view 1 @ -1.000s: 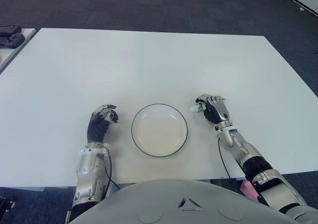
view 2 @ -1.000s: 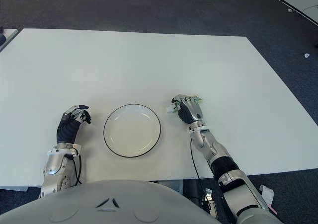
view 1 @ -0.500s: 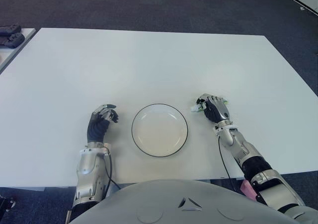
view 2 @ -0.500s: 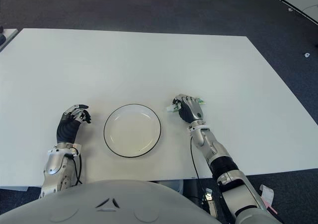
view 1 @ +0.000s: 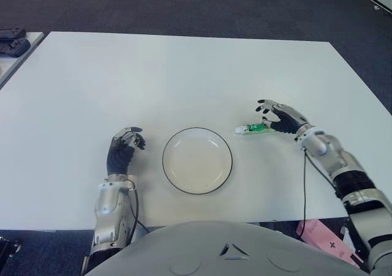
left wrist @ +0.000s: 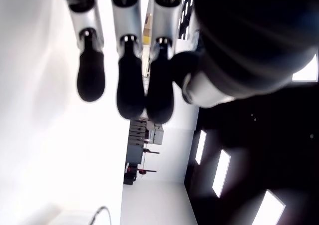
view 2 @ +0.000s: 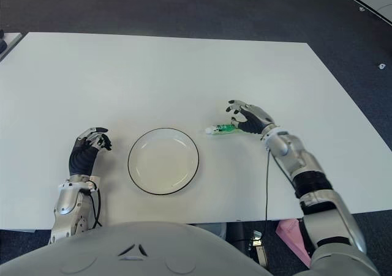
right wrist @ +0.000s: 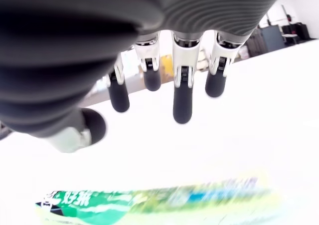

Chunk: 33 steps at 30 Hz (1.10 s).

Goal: Put the toothpaste on the table into the plate.

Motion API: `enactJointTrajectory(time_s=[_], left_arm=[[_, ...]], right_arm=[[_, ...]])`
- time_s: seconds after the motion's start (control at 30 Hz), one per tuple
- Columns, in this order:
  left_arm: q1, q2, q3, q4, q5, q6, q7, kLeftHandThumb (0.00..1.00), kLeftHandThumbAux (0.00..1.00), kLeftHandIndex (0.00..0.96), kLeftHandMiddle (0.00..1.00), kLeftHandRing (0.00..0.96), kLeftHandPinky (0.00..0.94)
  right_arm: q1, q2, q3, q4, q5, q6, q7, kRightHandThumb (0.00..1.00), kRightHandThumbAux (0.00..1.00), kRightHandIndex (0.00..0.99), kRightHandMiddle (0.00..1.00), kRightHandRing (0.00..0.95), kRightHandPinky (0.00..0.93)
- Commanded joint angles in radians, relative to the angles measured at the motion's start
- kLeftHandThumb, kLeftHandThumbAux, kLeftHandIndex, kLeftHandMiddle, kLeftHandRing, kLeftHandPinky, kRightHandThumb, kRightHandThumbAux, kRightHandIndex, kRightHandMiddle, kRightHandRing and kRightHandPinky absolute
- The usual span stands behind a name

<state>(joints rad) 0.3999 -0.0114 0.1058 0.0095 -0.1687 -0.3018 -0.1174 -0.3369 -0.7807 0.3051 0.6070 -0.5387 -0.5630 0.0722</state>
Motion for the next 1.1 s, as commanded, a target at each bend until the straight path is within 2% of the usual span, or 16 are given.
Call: enactJointTrajectory(time_s=[0.03,0.33,0.53,0.87,1.1], left_arm=[[-0.007,-0.002,-0.002,0.007,-0.007,-0.006,-0.009,0.707,0.715,0.439,0.639,0.627,0.617],[0.003,-0.008,-0.008,-0.009,0.005,-0.005,0.005,0.706,0.716,0.439,0.638,0.626,0.617],[0.012,-0.012,-0.011,-0.023,0.010,0.002,0.009,0.705,0.717,0.439,0.637,0.627,0.624],[0.035,-0.030,-0.020,-0.071,0.021,0.030,0.027,0.706,0.717,0.439,0.635,0.632,0.631],[0.041,-0.034,-0.023,-0.080,0.017,0.032,0.021,0.705,0.717,0.439,0.637,0.638,0.631]], right_arm=[[-0.041,-0.003,0.043,0.056,-0.071,-0.073,-0.013,0.605,0.392,0.078,0.009,0.004,0.004],[-0.143,-0.036,0.099,0.145,-0.230,-0.190,-0.148,0.555,0.271,0.010,0.000,0.000,0.000],[-0.208,-0.071,0.154,0.193,-0.337,-0.256,-0.231,0.523,0.213,0.000,0.000,0.000,0.000],[-0.309,-0.091,0.259,0.298,-0.487,-0.303,-0.366,0.474,0.167,0.000,0.000,0.000,0.000],[-0.365,-0.089,0.324,0.370,-0.550,-0.311,-0.426,0.455,0.148,0.000,0.000,0.000,0.000]])
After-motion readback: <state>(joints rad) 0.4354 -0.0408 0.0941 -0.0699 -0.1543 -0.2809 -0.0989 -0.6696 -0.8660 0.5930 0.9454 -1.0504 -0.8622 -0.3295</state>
